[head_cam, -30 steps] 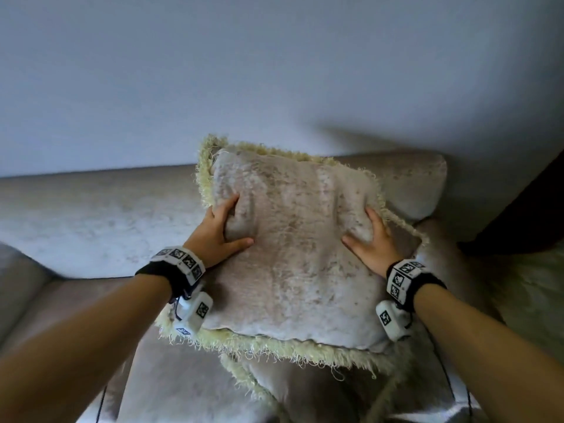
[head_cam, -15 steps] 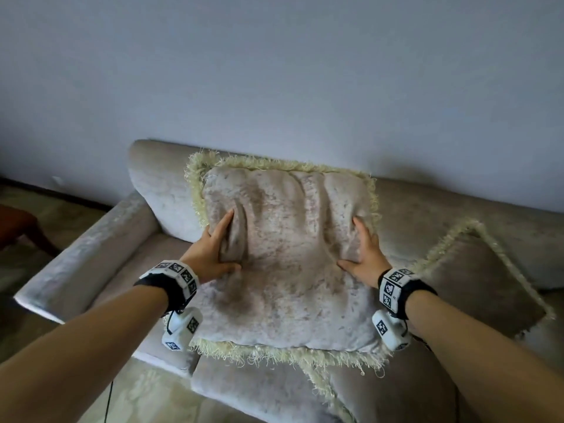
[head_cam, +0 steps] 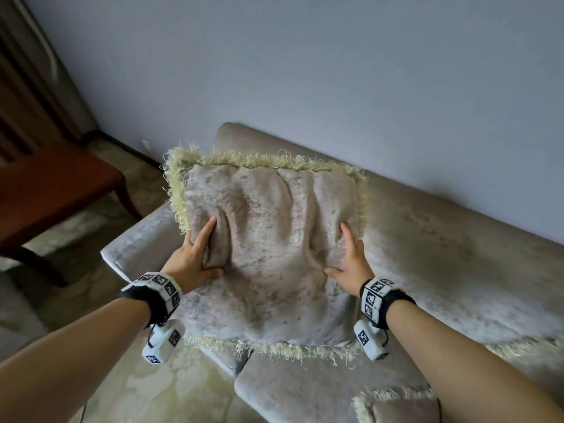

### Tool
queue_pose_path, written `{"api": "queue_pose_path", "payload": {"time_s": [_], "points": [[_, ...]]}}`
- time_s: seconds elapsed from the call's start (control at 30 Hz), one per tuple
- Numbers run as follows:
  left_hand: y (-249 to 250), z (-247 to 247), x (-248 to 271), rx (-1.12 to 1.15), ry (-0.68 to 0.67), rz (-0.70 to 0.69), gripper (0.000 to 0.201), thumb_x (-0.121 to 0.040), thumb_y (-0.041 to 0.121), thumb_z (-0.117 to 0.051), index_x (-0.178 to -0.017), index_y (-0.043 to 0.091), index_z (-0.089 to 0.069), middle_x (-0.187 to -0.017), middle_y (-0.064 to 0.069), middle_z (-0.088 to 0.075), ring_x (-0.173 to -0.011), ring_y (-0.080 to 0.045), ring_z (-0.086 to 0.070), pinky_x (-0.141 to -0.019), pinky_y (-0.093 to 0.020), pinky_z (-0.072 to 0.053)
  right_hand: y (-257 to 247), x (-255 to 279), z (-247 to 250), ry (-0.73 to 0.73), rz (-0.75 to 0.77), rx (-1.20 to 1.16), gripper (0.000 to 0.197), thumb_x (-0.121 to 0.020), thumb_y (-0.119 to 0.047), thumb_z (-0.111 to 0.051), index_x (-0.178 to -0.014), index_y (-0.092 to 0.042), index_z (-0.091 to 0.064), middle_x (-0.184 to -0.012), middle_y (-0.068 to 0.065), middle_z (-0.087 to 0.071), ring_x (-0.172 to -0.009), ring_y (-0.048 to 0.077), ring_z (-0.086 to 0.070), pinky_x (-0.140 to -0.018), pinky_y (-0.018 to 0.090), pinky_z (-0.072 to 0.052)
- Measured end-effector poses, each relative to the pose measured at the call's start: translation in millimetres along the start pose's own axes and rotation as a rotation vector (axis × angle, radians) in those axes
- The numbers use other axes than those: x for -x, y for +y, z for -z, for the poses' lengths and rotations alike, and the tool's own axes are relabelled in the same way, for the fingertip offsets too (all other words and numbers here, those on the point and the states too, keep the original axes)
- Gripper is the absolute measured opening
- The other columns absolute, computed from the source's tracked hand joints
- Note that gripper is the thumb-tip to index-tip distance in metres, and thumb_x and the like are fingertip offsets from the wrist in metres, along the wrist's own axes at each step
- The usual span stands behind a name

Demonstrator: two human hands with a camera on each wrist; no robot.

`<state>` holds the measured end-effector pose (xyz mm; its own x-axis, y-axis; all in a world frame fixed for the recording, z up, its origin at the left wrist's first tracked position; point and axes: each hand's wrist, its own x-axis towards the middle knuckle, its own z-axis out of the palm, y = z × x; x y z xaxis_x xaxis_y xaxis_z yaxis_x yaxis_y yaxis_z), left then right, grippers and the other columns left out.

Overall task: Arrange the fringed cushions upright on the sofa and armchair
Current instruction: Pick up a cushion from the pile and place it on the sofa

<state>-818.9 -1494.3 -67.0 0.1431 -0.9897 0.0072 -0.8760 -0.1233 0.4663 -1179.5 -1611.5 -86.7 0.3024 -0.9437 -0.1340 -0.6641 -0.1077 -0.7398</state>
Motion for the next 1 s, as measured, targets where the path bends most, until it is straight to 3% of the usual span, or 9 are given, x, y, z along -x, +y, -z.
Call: {"api": "queue_pose_path", "payload": {"time_s": [0.1,0.2,0.3,0.4,0.47,0.5,0.6,0.77,1.0], "points": [[-30,12,-4,-0.027,0.025,0.106,0.121,-0.071,0.041,-0.081,-0.139,0.055,0.017,-0.150,-0.020,-0.022,-0.119,-0.046,-0.050,-0.094,-0.048,-0.046,-15,-47,-32,-0.069,0.055,-0.004,0.113,-0.079,-0.018,-0.079,-0.150,-0.047,0.004,-0.156,0.016,-0.010,-0.144,0.035,-0.023,-0.115,0.046,-0.026],[-61,30,-7,-0.047,0.078,0.199,0.119,-0.070,0.038,-0.083,-0.146,0.045,0.009,-0.149,-0.023,-0.024,-0.120,-0.048,-0.049,-0.095,-0.050,-0.046,-42,-92,-66,-0.149,0.130,-0.030,0.111,-0.080,-0.022,-0.079,-0.151,-0.046,0.003,-0.158,0.014,-0.009,-0.145,0.032,-0.021,-0.117,0.044,-0.026],[-96,51,-1,-0.054,0.137,0.286,0.124,-0.064,0.037,-0.086,-0.150,0.041,0.003,-0.143,-0.027,-0.032,-0.117,-0.050,-0.049,-0.094,-0.053,-0.047,-73,-125,-104,-0.211,0.174,-0.020,0.113,-0.079,-0.024,-0.080,-0.148,-0.052,0.005,-0.157,0.013,-0.010,-0.142,0.034,-0.030,-0.113,0.046,-0.035],[-132,74,-1,-0.072,0.178,0.364,0.126,-0.060,0.035,-0.089,-0.150,0.039,-0.001,-0.135,-0.031,-0.039,-0.113,-0.051,-0.049,-0.091,-0.054,-0.048,-104,-146,-135,-0.274,0.194,0.037,0.112,-0.080,-0.033,-0.078,-0.146,-0.054,0.010,-0.156,0.018,-0.012,-0.125,0.039,-0.051,-0.094,0.045,-0.051],[-158,88,-8,-0.079,0.203,0.368,0.127,-0.057,0.032,-0.091,-0.149,0.040,-0.004,-0.130,-0.034,-0.042,-0.107,-0.054,-0.052,-0.088,-0.056,-0.049,-121,-161,-158,-0.291,0.207,0.095,0.110,-0.081,-0.037,-0.076,-0.147,-0.051,0.011,-0.154,0.020,-0.014,-0.092,0.034,-0.066,-0.067,0.038,-0.056],[-172,93,-14,-0.085,0.201,0.368,0.126,-0.057,0.031,-0.091,-0.149,0.039,-0.005,-0.131,-0.034,-0.042,-0.106,-0.054,-0.053,-0.088,-0.057,-0.049,-130,-168,-170,-0.286,0.210,0.099,0.111,-0.081,-0.038,-0.076,-0.147,-0.052,0.012,-0.154,0.020,-0.015,-0.084,0.032,-0.066,-0.062,0.037,-0.056],[-210,105,-47,-0.096,0.173,0.386,0.123,-0.058,0.030,-0.091,-0.151,0.033,-0.009,-0.135,-0.034,-0.039,-0.107,-0.055,-0.053,-0.089,-0.058,-0.048,-149,-192,-201,-0.241,0.177,0.049,0.113,-0.079,-0.034,-0.079,-0.145,-0.055,0.011,-0.154,0.022,-0.016,-0.107,0.043,-0.061,-0.083,0.051,-0.055],[-266,121,-131,-0.111,0.049,0.274,0.123,-0.063,0.036,-0.087,-0.152,0.034,-0.002,-0.133,-0.031,-0.039,-0.108,-0.051,-0.052,-0.087,-0.055,-0.049,-169,-234,-228,-0.137,0.095,-0.023,0.112,-0.079,-0.030,-0.079,-0.149,-0.048,0.007,-0.150,0.016,-0.020,-0.136,0.034,-0.037,-0.110,0.043,-0.038],[-304,124,-227,-0.059,-0.053,0.077,0.128,-0.063,0.034,-0.088,-0.150,0.039,0.006,-0.143,-0.028,-0.030,-0.118,-0.050,-0.046,-0.091,-0.054,-0.048,-184,-262,-231,0.018,-0.036,-0.044,0.114,-0.079,-0.020,-0.080,-0.147,-0.052,0.006,-0.152,0.014,-0.018,-0.141,0.031,-0.029,-0.115,0.049,-0.030]]}}
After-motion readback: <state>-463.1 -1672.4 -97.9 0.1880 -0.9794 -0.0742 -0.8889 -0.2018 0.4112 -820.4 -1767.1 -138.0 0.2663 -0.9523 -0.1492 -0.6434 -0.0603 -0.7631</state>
